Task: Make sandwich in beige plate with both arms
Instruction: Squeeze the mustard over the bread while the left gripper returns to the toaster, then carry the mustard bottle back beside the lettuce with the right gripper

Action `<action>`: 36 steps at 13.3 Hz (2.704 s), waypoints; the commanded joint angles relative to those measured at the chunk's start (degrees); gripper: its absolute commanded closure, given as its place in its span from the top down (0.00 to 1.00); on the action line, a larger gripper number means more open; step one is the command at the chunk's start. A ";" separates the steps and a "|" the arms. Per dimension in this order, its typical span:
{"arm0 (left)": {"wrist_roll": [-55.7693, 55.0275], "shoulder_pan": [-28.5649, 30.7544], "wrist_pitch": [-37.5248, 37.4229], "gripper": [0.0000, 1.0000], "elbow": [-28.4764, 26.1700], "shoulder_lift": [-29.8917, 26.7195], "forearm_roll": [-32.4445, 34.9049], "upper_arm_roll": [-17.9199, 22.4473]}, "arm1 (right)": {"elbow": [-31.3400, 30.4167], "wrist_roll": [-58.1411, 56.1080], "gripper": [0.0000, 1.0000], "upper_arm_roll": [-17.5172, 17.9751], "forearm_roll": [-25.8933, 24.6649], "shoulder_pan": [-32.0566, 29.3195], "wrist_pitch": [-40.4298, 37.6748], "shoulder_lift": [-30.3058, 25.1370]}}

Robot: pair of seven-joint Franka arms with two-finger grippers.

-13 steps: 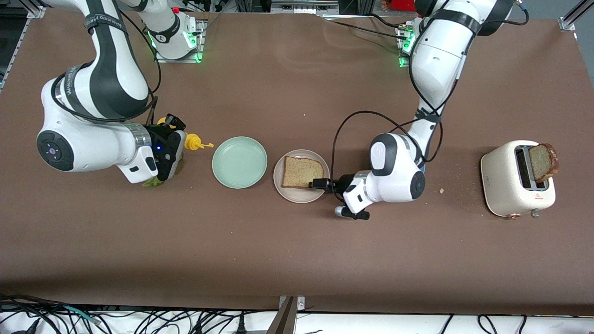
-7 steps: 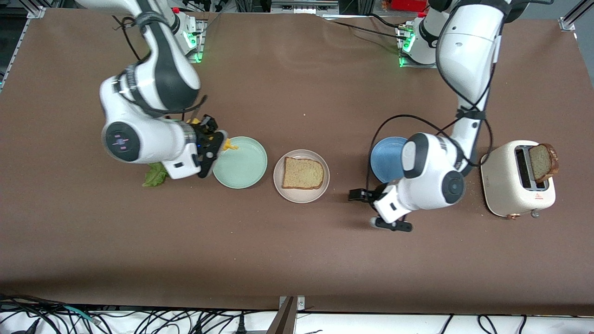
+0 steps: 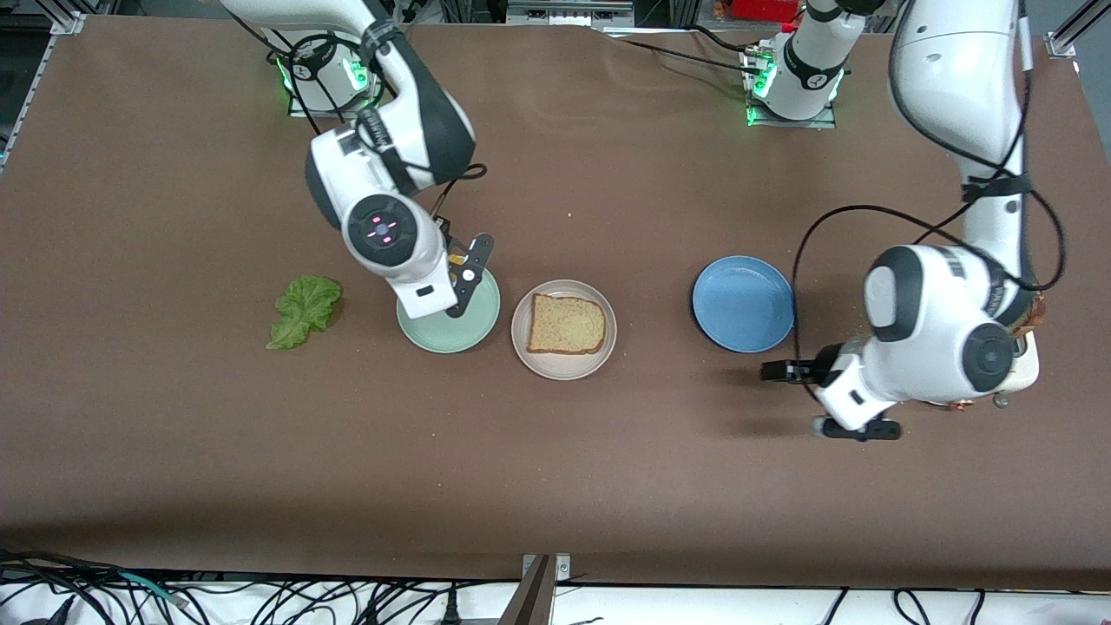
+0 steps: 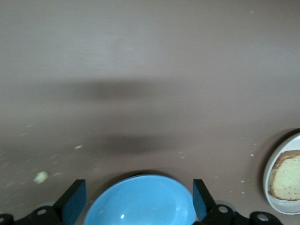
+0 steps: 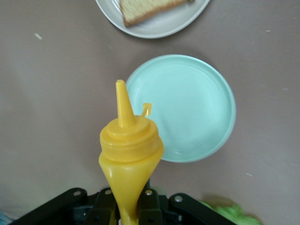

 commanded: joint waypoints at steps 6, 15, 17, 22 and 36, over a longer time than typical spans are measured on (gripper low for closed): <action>-0.20 3.20 -7.38 1.00 -0.43 -8.48 16.46 -0.32 | 2.84 12.99 0.00 -0.56 -28.08 16.44 -3.15 0.85; -0.28 6.19 -14.85 1.00 -0.43 -18.67 20.35 -0.32 | 3.10 14.96 0.00 -2.74 -22.54 15.51 -5.53 0.59; -0.37 6.19 -15.47 1.00 -0.43 -20.43 20.35 -0.32 | 3.36 14.17 0.00 -3.37 -12.33 10.07 -5.53 -0.12; -0.55 7.85 -15.39 1.00 -2.88 -25.88 20.35 -1.02 | 3.37 7.61 0.00 -3.37 5.95 -2.49 -5.35 -2.14; -4.94 8.12 -11.78 1.00 -11.68 -35.99 20.61 -6.64 | -6.82 -41.61 0.00 -3.10 38.49 -25.45 -3.16 0.93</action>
